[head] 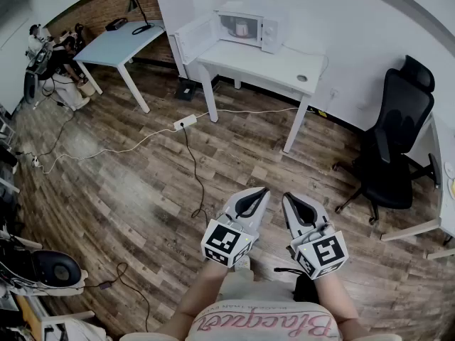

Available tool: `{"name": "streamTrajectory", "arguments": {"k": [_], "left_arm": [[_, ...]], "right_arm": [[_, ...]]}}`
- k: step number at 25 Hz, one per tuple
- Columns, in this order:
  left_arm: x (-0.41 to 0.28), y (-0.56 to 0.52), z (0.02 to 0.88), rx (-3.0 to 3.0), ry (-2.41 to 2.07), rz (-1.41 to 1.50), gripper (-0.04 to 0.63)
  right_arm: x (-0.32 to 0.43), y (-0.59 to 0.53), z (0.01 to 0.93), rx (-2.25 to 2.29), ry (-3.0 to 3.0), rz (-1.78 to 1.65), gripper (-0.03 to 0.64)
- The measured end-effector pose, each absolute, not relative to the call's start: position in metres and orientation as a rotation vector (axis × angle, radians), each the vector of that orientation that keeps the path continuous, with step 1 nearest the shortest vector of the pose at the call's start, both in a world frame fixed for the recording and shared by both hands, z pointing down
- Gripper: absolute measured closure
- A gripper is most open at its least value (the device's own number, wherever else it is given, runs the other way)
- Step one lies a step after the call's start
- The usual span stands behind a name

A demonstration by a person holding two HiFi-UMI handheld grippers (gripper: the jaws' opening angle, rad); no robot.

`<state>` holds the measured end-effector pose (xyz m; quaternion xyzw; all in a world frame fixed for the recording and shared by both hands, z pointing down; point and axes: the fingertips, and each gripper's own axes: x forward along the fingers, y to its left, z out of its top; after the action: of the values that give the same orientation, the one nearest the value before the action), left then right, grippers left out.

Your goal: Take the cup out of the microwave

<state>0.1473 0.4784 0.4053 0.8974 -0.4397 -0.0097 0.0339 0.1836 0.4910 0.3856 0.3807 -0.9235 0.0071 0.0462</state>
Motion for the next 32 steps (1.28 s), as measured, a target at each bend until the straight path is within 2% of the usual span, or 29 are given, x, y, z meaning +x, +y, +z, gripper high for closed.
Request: {"name": "streamTrajectory", "arguments": {"k": [15,19,24,32], "left_arm": [[0.26,0.623,0.392,2.755,-1.453,-0.024,0.592],[0.263,0.644,0.392,2.715,-1.512,-0.049,0.591],[0.259,0.644,0.386,2.688,-1.535,-0.144,0.591],[0.258,0.616,0.388,2.716,-1.449,-0.052,0.591]], "right_arm": [[0.296,0.638,0.377,1.146,-2.853,0.004,0.604],[0.306,0.66,0.378,1.14,-2.909,0.086,0.604],[0.305,0.659,0.37,1.118,-2.912,0.025,0.603],[0.294,0.636,0.366,1.144,-2.895,-0.004,0.603]]}}
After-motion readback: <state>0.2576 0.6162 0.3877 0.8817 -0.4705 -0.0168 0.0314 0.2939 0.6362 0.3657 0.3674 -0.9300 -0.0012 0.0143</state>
